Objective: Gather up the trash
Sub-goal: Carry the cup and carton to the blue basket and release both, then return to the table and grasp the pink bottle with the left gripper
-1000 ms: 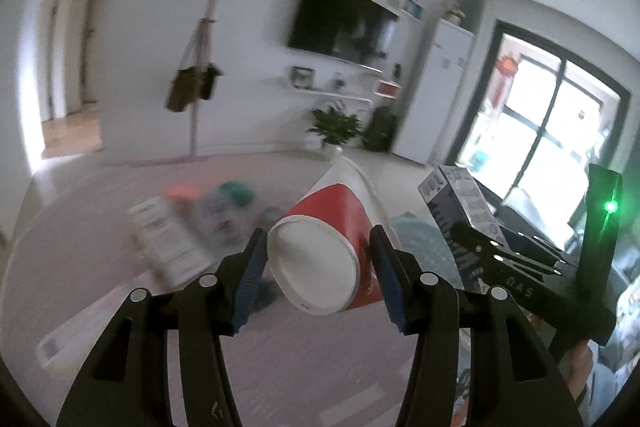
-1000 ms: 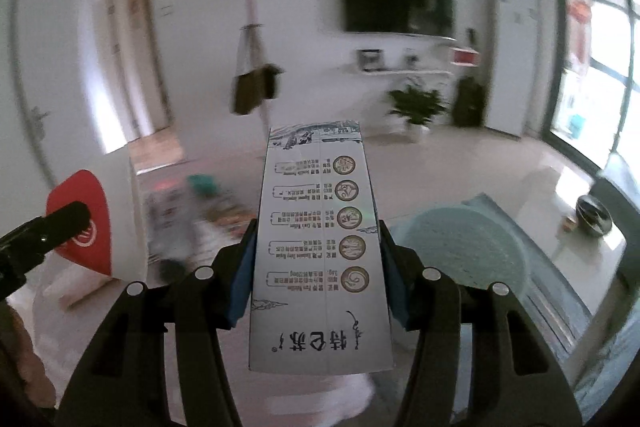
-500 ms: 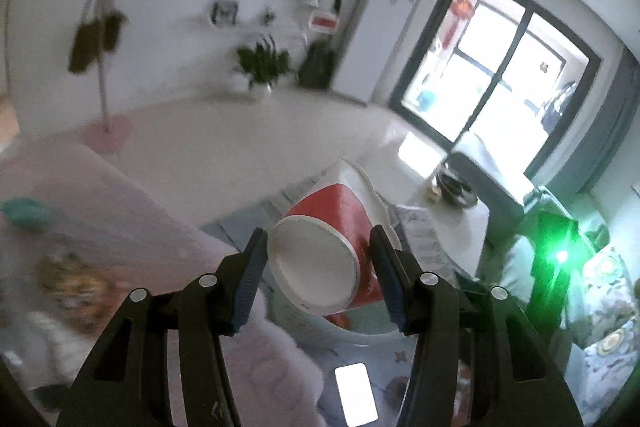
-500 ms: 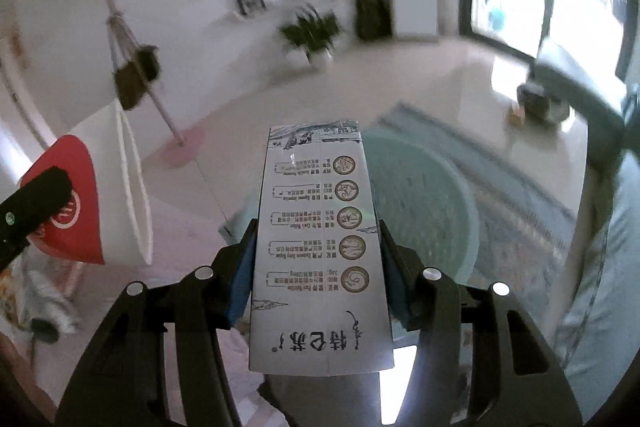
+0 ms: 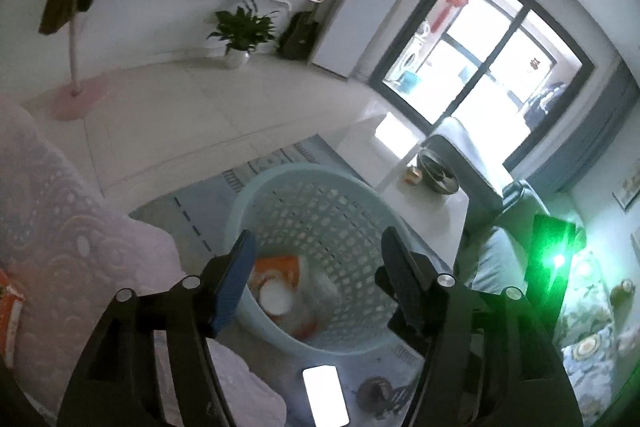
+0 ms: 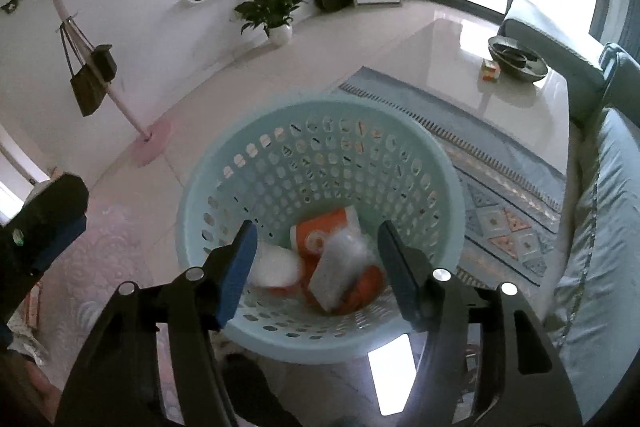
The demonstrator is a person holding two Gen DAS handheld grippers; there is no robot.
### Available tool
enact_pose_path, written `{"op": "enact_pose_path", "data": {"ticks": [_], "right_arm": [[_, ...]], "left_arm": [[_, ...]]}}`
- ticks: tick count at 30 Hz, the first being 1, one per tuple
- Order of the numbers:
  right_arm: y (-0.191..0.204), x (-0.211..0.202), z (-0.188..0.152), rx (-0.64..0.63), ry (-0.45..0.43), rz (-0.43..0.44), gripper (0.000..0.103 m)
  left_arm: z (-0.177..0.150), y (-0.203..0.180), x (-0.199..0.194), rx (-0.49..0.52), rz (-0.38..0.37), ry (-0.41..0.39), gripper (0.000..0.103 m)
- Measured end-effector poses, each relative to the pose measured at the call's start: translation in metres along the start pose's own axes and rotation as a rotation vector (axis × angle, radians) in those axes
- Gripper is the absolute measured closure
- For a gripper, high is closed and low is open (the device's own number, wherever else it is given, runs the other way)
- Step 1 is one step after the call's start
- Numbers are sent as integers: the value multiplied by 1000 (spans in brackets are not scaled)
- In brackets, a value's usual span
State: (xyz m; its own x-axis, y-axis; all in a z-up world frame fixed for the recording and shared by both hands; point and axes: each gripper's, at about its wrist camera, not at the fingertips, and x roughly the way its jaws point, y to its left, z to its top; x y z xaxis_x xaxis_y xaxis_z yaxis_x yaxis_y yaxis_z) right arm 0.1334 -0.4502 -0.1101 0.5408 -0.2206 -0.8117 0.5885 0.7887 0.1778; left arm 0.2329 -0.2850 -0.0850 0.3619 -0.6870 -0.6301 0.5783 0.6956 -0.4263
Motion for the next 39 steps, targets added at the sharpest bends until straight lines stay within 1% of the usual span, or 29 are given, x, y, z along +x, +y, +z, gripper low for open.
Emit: {"op": "enact_pose_path", "data": {"ticks": [4, 6, 10, 12, 13, 14, 18, 20, 21, 22, 23, 25, 28, 31, 32, 33, 34, 35, 38, 39], "right_arm": [[1, -16, -3, -10, -25, 13, 44], [6, -28, -5, -24, -47, 25, 44], [21, -61, -6, -65, -105, 72, 44], [35, -82, -10, -97, -148, 105, 44], [40, -91, -10, -111, -165, 122, 44], [46, -101, -12, -126, -182, 141, 44], [80, -137, -27, -195, -249, 250, 43], [97, -150, -36, -227, -271, 298, 39], [107, -156, -41, -247, -283, 320, 35], [117, -161, -46, -266, -291, 336, 33], [125, -165, -51, -283, -295, 351, 33], [144, -171, -61, -321, -292, 389, 32], [168, -173, -74, -366, -269, 419, 32], [194, -171, -86, -412, -250, 428, 32], [202, -168, -90, -426, -239, 423, 32], [204, -165, -94, -434, -232, 419, 32], [210, -161, -99, -449, -226, 414, 32], [214, -156, -102, -464, -223, 409, 32], [221, -134, -106, -500, -192, 404, 32], [220, -127, -107, -507, -178, 404, 32]], "left_arm": [[-7, -5, -19, 15, 1, -21, 40], [-13, -7, -37, 23, 6, -45, 40], [-19, -10, -82, 40, 31, -116, 40], [-25, -8, -113, 35, 42, -162, 40], [-25, -8, -124, 29, 45, -178, 37], [-31, -2, -144, 5, 48, -209, 35], [-52, 18, -202, -73, 71, -286, 35], [-66, 27, -232, -93, 99, -328, 35], [-72, 33, -247, -100, 113, -341, 34], [-75, 36, -255, -104, 124, -347, 29], [-84, 45, -270, -121, 146, -352, 26], [-93, 57, -285, -154, 172, -357, 26], [-112, 82, -312, -189, 243, -365, 26], [-122, 104, -326, -176, 285, -304, 25], [-127, 114, -331, -176, 320, -290, 25], [-128, 121, -335, -175, 345, -281, 22], [-130, 132, -339, -172, 366, -263, 15], [-132, 142, -341, -168, 394, -239, 13], [-131, 170, -341, -151, 471, -164, 13], [-130, 176, -342, -150, 483, -152, 13]]}}
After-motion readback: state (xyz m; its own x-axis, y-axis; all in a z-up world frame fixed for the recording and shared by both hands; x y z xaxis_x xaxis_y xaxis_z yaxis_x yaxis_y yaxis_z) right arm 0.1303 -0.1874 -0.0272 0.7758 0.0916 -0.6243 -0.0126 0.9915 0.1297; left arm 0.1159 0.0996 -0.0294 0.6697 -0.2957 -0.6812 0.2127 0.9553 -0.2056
